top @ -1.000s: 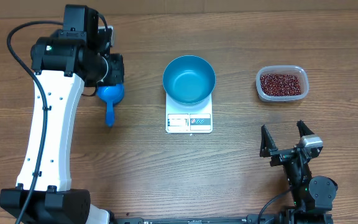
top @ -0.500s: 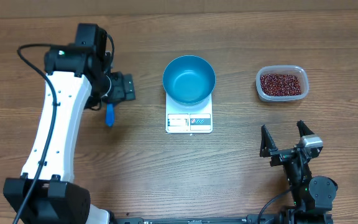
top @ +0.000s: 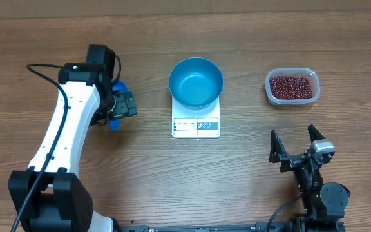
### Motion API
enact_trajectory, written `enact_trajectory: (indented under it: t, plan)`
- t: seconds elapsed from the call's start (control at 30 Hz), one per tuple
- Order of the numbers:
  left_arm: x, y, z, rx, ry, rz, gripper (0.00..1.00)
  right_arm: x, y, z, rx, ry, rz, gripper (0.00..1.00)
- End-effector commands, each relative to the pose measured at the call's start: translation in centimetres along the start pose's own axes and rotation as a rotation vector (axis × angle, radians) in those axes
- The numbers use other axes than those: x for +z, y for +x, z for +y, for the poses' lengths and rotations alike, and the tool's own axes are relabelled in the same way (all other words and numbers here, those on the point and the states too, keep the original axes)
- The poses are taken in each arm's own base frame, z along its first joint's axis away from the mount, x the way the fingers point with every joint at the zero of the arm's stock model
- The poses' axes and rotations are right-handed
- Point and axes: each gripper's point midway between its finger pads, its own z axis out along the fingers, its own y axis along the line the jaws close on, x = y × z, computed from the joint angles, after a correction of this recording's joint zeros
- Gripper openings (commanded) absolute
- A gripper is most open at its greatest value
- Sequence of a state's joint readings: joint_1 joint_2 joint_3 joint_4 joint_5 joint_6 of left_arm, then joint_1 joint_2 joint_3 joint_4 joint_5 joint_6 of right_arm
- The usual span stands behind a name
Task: Scoop item into bowl and weigh 150g on scale
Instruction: 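Move the left gripper over the blue scoop handle, then lower and close the left gripper on the blue scoop handle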
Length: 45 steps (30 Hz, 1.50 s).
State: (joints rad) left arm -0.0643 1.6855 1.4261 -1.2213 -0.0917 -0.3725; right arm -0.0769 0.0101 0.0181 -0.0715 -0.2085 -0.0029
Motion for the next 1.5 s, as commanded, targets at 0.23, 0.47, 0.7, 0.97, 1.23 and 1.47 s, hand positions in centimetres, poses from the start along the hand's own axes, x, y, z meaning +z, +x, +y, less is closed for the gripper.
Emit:
enact_trajectory:
  t: [0.23,0.47,0.7,0.97,1.23,1.47]
  plan:
    - [4.1,0.6,0.7,-0.055,-0.010,0.022,0.75,0.0,0.2,-0.2,0.003,0.011,-0.003,1.00]
    - [6.8,0.8,0.8,-0.010,0.004,0.000,0.71,0.0,0.2,-0.2,0.003,0.011,-0.003,1.00]
    - [7.6,-1.2,0.2,0.033,0.118,-0.033,0.75,0.0,0.2,-0.2,0.003,0.011,-0.003,1.00]
    - [8.4,-0.7,-1.9,0.126,0.360,0.030,0.69,0.0,0.2,-0.2,0.003,0.011,-0.003,1.00]
    - [10.4,-0.6,-1.0,0.076,0.346,0.077,0.66,0.0,0.2,-0.2,0.003,0.011,-0.003,1.00]
    - [9.6,-1.1,-1.7,0.059,0.539,0.076,0.63,0.0,0.2,-0.2,0.003,0.011,-0.003,1.00]
